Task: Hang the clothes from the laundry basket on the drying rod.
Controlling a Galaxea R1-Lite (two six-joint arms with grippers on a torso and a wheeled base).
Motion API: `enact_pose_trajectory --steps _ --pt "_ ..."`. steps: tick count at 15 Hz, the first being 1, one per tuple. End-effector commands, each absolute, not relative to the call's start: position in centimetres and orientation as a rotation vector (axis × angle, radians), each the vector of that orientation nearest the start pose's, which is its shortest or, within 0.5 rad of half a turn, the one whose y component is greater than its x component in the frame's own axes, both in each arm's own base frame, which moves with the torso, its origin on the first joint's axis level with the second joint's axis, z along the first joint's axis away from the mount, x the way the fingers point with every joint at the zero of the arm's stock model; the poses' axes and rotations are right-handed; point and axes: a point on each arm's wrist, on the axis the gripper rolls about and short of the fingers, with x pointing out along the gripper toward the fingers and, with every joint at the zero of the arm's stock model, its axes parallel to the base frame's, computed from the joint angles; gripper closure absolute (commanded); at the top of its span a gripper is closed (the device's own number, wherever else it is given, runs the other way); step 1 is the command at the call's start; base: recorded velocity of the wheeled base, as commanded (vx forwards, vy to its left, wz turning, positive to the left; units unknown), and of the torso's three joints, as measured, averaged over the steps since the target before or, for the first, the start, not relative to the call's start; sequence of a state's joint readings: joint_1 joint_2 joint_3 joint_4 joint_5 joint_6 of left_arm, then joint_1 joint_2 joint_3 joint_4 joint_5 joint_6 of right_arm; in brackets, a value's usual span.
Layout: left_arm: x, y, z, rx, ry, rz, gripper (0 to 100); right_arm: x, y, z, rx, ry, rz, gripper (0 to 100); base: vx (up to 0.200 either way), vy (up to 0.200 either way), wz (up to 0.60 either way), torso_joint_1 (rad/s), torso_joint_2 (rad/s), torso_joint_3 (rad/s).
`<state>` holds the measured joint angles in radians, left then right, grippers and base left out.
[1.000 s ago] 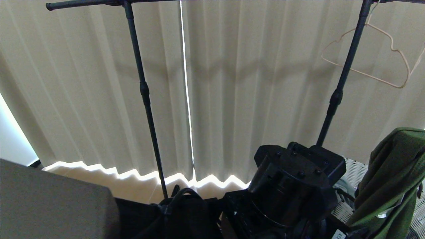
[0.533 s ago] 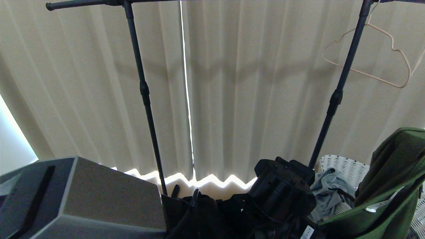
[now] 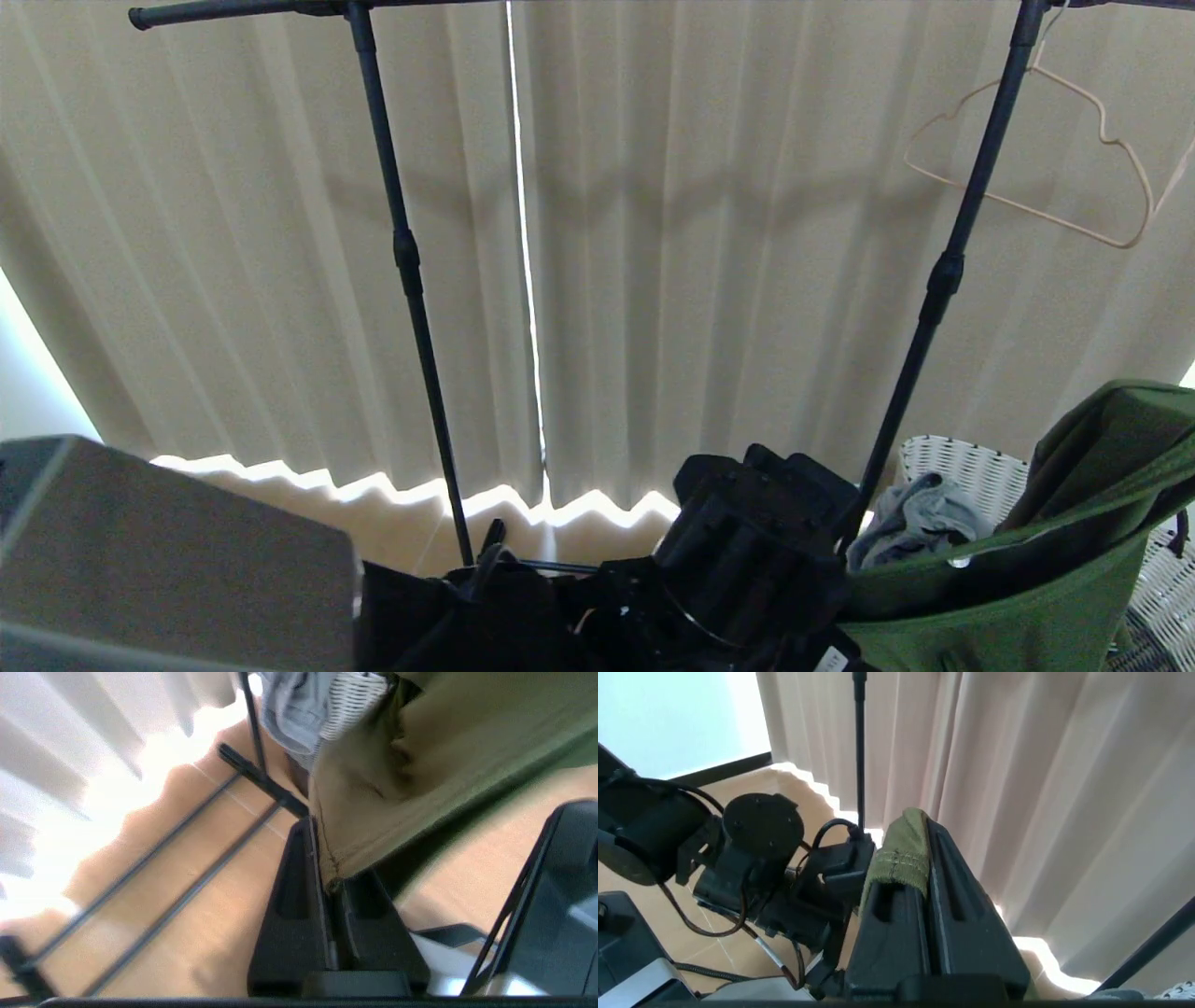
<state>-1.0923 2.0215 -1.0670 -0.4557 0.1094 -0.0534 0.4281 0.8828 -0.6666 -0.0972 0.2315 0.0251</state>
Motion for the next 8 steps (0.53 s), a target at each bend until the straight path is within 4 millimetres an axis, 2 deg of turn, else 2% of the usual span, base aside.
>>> enact_pose_trajectory --steps 1,2,4,5,7,8 --pt "15.9 -25.0 17.6 0.227 0.248 -0.889 100 8.7 4.2 24.6 0.009 0.161 0.629 100 0.000 0.000 0.00 0.000 0.00 0.000" --pt "15.7 -22.5 19.4 0.210 0.198 -0.852 100 8.7 4.3 24.9 0.010 0.150 0.629 100 0.000 0.000 0.00 0.000 0.00 0.000" --pt "15.4 -20.1 21.4 0.187 0.164 -0.807 100 8.9 4.3 25.9 0.014 0.121 0.631 100 0.000 0.000 0.00 0.000 0.00 0.000" --pt "15.0 -17.6 23.9 0.173 0.148 -0.756 100 9.5 4.6 27.3 0.016 0.096 0.632 100 0.000 0.000 0.00 0.000 0.00 0.000" --pt "14.7 -15.2 27.4 0.155 0.127 -0.699 100 10.9 5.2 29.5 0.020 0.056 0.630 100 0.000 0.000 0.00 0.000 0.00 0.000" --pt "14.8 -14.8 28.1 0.150 0.121 -0.682 100 11.2 5.3 29.9 0.020 0.050 0.628 100 0.000 0.000 0.00 0.000 0.00 0.000"
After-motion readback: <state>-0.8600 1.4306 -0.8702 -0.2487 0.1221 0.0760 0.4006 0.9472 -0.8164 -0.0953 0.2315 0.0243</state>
